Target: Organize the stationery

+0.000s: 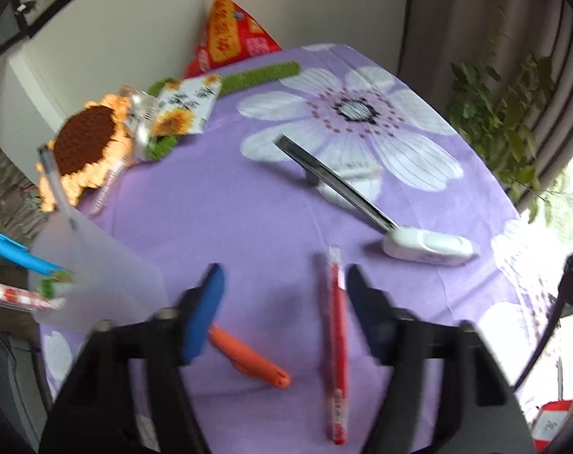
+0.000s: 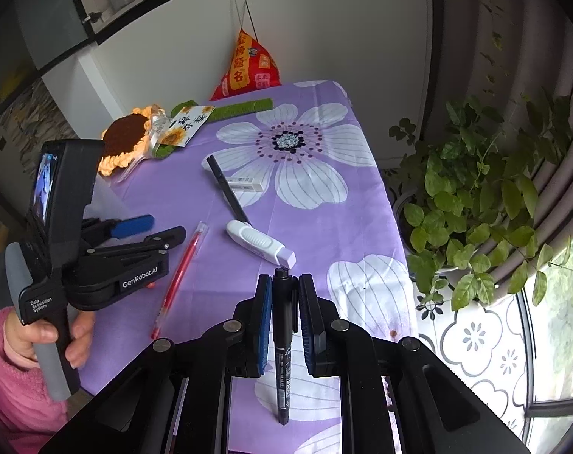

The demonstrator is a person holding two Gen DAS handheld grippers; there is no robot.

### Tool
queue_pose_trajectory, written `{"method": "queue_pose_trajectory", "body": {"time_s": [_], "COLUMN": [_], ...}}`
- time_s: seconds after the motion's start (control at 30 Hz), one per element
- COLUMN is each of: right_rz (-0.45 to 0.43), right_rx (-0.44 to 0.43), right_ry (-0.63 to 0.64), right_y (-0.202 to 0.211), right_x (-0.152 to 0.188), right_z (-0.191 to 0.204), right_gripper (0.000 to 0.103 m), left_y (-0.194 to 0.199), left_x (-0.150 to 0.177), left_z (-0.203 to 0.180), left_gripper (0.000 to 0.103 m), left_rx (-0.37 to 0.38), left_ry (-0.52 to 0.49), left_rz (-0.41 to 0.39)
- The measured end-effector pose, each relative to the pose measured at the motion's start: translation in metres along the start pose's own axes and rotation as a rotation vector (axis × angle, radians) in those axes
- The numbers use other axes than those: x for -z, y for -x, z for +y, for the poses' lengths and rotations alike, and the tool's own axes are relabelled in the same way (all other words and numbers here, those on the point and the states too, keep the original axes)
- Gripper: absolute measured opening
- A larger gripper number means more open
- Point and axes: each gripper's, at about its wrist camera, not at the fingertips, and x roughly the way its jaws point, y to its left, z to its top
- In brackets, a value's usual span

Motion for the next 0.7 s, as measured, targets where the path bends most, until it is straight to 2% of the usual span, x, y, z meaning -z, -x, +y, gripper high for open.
{"method": "queue_pose_trajectory", "body": {"time_s": [0.17,0.27,0.33,0.43,0.57,0.7], "right_rz": [0.000,-0.001,-0.001,-0.001,-0.006,-0.013], "right_rx": [-0.009,-0.011,-0.010,-0.008,-0.008,-0.006], "right_ry": [-0.012,-0.013,-0.015,-0.016,-0.019,-0.020], "right_y": [-0.001,-0.001,0.000,0.000,0.001,0.002], "right_x": [0.000,0.001,0.001,0.001,0.001,0.000], "right_z": [0.001,0.001,0.001,0.000,-0.001,0.000], "right_gripper": [0.015,0.015,0.015,0.015,0.015,0.015], "left_y": [-0.024,-0.039,-0.039,-0.039,-0.025,0.014], "left_x": [-0.005,-0.004,-0.008,-0.009,-0.008,-0.009], "left_z": [-0.011,-0.019,-0.018,-0.017,-0.009,0.003], "left_gripper": [0.065,0.051,0.043,0.011,0.008,0.008], "left_rx": [0.006,0.012,0.019,0.082,0.150,0.188], "left_ry": [-0.042,-0.056,-0.030,-0.010,0.052,0.085], "left_rz": [0.072,0.111,0.101,0.121,0.117,0.031]}}
